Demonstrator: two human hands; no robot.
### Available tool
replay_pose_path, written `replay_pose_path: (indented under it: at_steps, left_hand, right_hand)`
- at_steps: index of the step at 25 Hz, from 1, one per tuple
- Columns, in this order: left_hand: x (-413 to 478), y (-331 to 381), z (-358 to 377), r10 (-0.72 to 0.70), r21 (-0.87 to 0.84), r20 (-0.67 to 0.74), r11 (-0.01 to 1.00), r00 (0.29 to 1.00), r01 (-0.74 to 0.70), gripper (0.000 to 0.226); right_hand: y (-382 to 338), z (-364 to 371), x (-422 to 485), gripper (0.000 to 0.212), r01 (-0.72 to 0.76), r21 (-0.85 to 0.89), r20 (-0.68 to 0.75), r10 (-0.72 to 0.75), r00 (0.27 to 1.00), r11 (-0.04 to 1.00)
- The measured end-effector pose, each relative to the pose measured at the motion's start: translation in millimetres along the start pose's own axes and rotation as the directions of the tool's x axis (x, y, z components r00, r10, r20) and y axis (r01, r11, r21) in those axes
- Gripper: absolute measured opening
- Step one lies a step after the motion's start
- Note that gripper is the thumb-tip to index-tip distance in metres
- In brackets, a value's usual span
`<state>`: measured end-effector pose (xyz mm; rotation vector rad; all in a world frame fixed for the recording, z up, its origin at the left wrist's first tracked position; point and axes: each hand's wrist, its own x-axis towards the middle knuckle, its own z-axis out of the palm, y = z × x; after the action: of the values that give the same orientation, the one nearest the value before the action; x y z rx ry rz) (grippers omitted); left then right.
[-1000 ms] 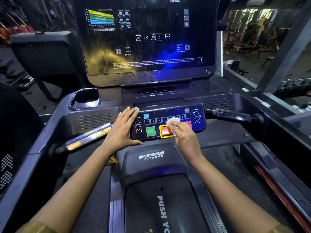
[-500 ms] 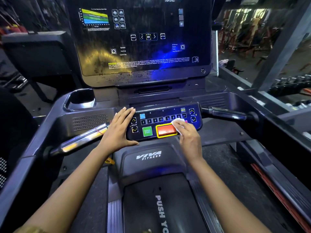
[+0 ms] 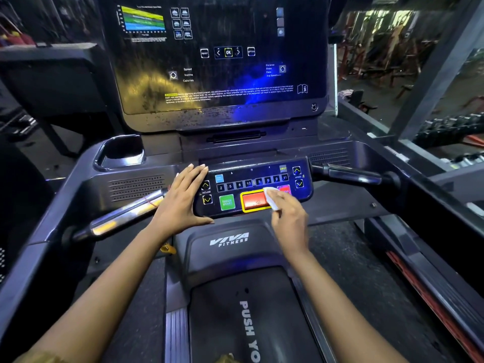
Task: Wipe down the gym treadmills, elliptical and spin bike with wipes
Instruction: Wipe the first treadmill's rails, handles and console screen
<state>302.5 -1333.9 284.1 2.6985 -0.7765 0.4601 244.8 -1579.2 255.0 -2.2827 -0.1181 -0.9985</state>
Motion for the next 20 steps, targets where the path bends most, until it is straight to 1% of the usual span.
replay_pose_path:
  at_steps: [2, 3, 5, 6, 7, 9, 11, 12, 13, 14, 15, 16, 17, 18, 19, 20]
  left_hand:
    - [-0.4, 0.7, 0.8, 0.005, 0.001, -0.006, 1.000, 1.000, -0.005, 0.122]
    - [-0.9, 1.0, 0.7, 0.008, 0.005, -0.012, 1.000, 1.000, -0.008, 0.122]
    - [-0.8, 1.3, 1.3, 0.023, -0.004, -0.026, 1.000, 0.999, -0.023, 0.121]
    - [-1.2, 3.2, 1.7, 0.021, -0.037, -0.038, 0.999, 0.999, -0.023, 0.119]
    - [-1.4, 6.4, 1.7, -0.003, -0.091, -0.066, 0.996, 0.998, -0.003, 0.115]
    - [2.9, 13.3, 1.3, -0.133, -0.215, -0.180, 0.972, 0.975, 0.093, 0.100]
    - [13.2, 22.0, 3.0, -0.303, -0.327, -0.281, 0.922, 0.911, 0.206, 0.085]
    - [19.5, 25.8, 4.8, -0.381, -0.380, -0.288, 0.888, 0.879, 0.260, 0.081]
    - [25.6, 28.8, 8.1, -0.441, -0.415, -0.278, 0.856, 0.853, 0.307, 0.079]
    - [31.1, 31.5, 12.2, -0.479, -0.417, -0.275, 0.840, 0.834, 0.346, 0.078]
    - [34.8, 33.2, 17.8, -0.495, -0.383, -0.297, 0.845, 0.817, 0.373, 0.076]
    - [37.1, 34.3, 23.7, -0.489, -0.327, -0.340, 0.862, 0.803, 0.387, 0.074]
    - [38.5, 34.4, 29.7, -0.474, -0.271, -0.388, 0.879, 0.790, 0.394, 0.071]
    - [38.7, 34.6, 33.6, -0.460, -0.231, -0.422, 0.888, 0.781, 0.399, 0.070]
    - [38.1, 35.0, 35.4, -0.452, -0.209, -0.441, 0.892, 0.775, 0.402, 0.068]
    - [38.8, 34.3, 36.5, -0.448, -0.195, -0.453, 0.894, 0.771, 0.405, 0.067]
  right_hand:
    - [-7.1, 9.6, -4.1, 0.054, 0.115, -0.106, 0.067, -0.108, 0.992, 0.988]
    - [-13.3, 13.5, -10.3, 0.054, 0.191, -0.122, 0.115, -0.178, 0.977, 0.974]
    - [-24.1, 18.3, -15.6, 0.045, 0.317, -0.081, 0.151, -0.302, 0.941, 0.945]
    - [-28.7, 18.5, -11.8, 0.042, 0.336, -0.033, 0.141, -0.328, 0.934, 0.941]
    - [-32.3, 18.6, -3.2, 0.043, 0.335, 0.022, 0.116, -0.335, 0.935, 0.942]
    - [-38.5, 19.3, 24.4, 0.046, 0.310, 0.105, 0.056, -0.317, 0.947, 0.945]
    - [-38.4, 21.0, 60.0, 0.048, 0.284, 0.165, 0.023, -0.292, 0.956, 0.944]
    - [-36.2, 24.0, 80.7, 0.048, 0.277, 0.182, 0.030, -0.287, 0.958, 0.943]
    - [-32.8, 28.0, 102.7, 0.047, 0.273, 0.186, 0.065, -0.289, 0.955, 0.944]
    - [-28.9, 34.2, 125.2, 0.048, 0.283, 0.180, 0.134, -0.309, 0.942, 0.942]
    - [-24.3, 43.6, 147.6, 0.048, 0.301, 0.174, 0.252, -0.338, 0.907, 0.938]
    - [-21.7, 55.4, 168.6, 0.047, 0.316, 0.165, 0.414, -0.356, 0.837, 0.934]
    - [-21.9, 69.7, 185.9, 0.045, 0.341, 0.149, 0.599, -0.359, 0.716, 0.928]
    - [-24.8, 84.8, 197.1, 0.040, 0.386, 0.136, 0.760, -0.346, 0.550, 0.912]
    - [-27.9, 100.9, 202.8, 0.035, 0.449, 0.141, 0.858, -0.335, 0.390, 0.882]
    - [-30.0, 118.1, 206.1, 0.031, 0.514, 0.170, 0.896, -0.349, 0.275, 0.841]
